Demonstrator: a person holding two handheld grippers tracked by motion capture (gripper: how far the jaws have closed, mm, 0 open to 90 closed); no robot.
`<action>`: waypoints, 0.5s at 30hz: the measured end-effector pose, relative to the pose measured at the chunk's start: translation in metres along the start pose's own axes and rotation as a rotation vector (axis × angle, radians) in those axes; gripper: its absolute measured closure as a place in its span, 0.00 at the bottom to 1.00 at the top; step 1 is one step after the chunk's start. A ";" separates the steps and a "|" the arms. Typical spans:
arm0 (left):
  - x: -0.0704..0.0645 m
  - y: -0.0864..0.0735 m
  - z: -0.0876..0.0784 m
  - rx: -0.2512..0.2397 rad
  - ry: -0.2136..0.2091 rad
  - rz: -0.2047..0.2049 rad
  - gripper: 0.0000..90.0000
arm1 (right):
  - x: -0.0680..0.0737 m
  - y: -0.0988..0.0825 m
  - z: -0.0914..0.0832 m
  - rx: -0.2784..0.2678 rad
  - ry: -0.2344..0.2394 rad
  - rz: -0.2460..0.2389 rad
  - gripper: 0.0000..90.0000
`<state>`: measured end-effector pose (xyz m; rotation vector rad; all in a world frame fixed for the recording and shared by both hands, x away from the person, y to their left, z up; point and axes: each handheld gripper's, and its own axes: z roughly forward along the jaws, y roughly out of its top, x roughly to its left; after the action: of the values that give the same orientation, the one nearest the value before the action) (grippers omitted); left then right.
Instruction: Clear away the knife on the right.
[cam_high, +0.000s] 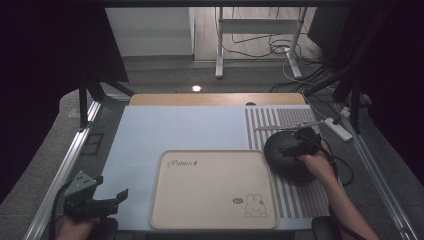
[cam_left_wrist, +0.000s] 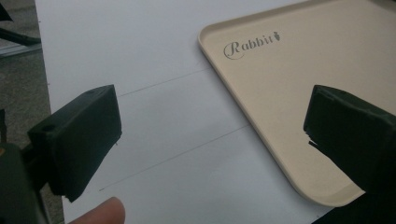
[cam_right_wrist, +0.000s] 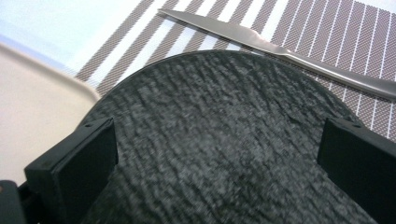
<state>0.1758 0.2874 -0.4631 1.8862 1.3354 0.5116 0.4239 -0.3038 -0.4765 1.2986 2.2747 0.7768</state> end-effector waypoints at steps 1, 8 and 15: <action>0.000 0.000 0.000 -0.003 -0.002 0.001 0.05 | -0.001 0.001 0.002 0.000 0.006 0.008 0.00; 0.000 0.000 0.000 -0.003 -0.002 0.002 0.05 | -0.011 0.016 0.013 -0.004 -0.001 0.036 0.00; 0.000 0.000 0.000 -0.002 -0.004 0.000 0.05 | -0.014 0.035 0.026 0.037 -0.025 0.060 0.00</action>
<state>0.1757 0.2878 -0.4631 1.8844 1.3320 0.5092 0.4686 -0.2946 -0.4732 1.3906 2.2494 0.7379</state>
